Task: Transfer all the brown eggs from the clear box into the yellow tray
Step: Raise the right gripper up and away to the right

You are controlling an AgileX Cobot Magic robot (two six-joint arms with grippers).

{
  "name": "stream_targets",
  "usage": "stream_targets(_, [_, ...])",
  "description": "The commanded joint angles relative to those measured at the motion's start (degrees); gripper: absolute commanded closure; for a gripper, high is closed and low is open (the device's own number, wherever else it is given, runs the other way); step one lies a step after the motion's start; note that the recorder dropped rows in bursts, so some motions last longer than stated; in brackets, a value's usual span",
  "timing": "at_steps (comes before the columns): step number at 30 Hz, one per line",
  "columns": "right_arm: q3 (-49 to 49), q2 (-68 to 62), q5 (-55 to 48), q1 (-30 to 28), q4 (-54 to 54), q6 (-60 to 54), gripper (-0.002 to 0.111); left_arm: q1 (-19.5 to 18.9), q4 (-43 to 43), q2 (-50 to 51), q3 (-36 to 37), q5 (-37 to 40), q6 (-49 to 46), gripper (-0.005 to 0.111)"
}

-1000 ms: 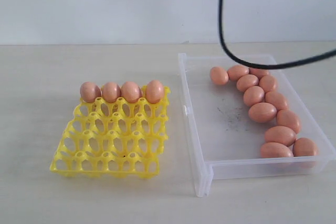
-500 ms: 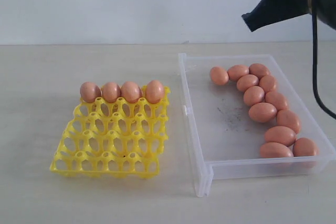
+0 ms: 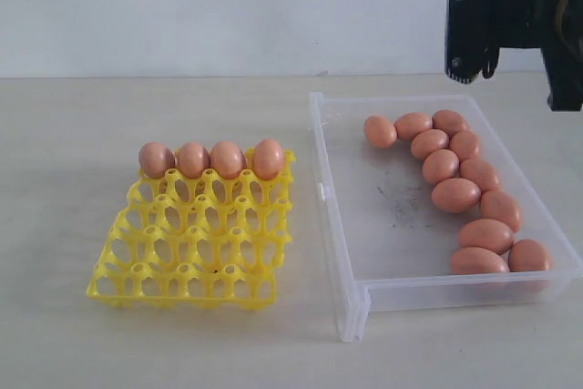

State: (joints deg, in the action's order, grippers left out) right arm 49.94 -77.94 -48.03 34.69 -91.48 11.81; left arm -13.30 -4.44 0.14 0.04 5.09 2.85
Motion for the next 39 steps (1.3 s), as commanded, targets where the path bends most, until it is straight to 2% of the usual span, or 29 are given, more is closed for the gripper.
stream_targets(1, [5.6,0.2,3.9,-1.8,23.8,-1.7,0.109,-0.1,-0.5,-0.1,0.0,-0.7,0.5,0.103])
stream_targets(3, [11.5,-0.7,5.5,-3.3,37.7,-2.8,0.109,-0.1,-0.5,-0.1,0.0,-0.7,0.5,0.103])
stream_targets(5, [18.1,-3.1,2.2,-5.1,54.8,-6.3,0.109,-0.1,-0.5,-0.1,0.0,-0.7,0.5,0.103])
stream_targets(7, [24.7,-7.0,-6.0,-8.2,73.5,-12.6,0.109,-0.1,-0.5,-0.1,0.0,-0.7,0.5,0.103])
stream_targets(9, [29.5,-11.7,-16.6,-11.2,87.9,-18.1,0.109,-0.1,-0.5,-0.1,0.0,-0.7,0.5,0.103])
stream_targets(11, [31.6,-15.2,-21.9,-12.9,96.1,-21.6,0.108,-0.1,-0.5,-0.1,0.0,-0.7,0.5,0.103])
stream_targets(14, [32.0,-18.1,-21.9,-13.6,100.8,-25.9,0.102,-0.1,-0.5,-0.1,0.0,-0.7,0.5,0.103])
stream_targets(17, [31.3,-17.9,-15.9,-13.5,107.2,-33.5,0.100,-0.1,-0.5,-0.1,0.0,-0.7,0.5,0.103])
stream_targets(20, [30.2,-16.8,-7.0,-13.5,119.3,-46.5,0.100,-0.1,-0.5,-0.1,0.0,-0.7,0.5,0.103])
stream_targets(25, [23.0,-15.1,8.4,-13.5,154.3,-79.8,0.100,-0.1,-0.5,-0.1,0.0,-0.7,0.5,0.103])
stream_targets(28, [18.1,-15.0,12.2,-13.5,174.4,-101.7,0.101,-0.1,-0.5,-0.1,0.0,-0.7,0.5,0.103])
stream_targets(31, [12.9,-14.7,15.8,-13.5,188.5,-123.3,0.109,-0.1,-0.5,-0.1,0.0,-0.7,0.5,0.103])
stream_targets(33, [9.9,-14.5,21.4,-13.4,191.4,-133.0,0.109,-0.1,-0.5,-0.1,0.0,-0.7,0.5,0.103])
stream_targets(39, [8.5,-13.4,51.7,-13.4,190.1,-133.8,0.109,-0.1,-0.5,-0.1,0.0,-0.7,0.5,0.103])
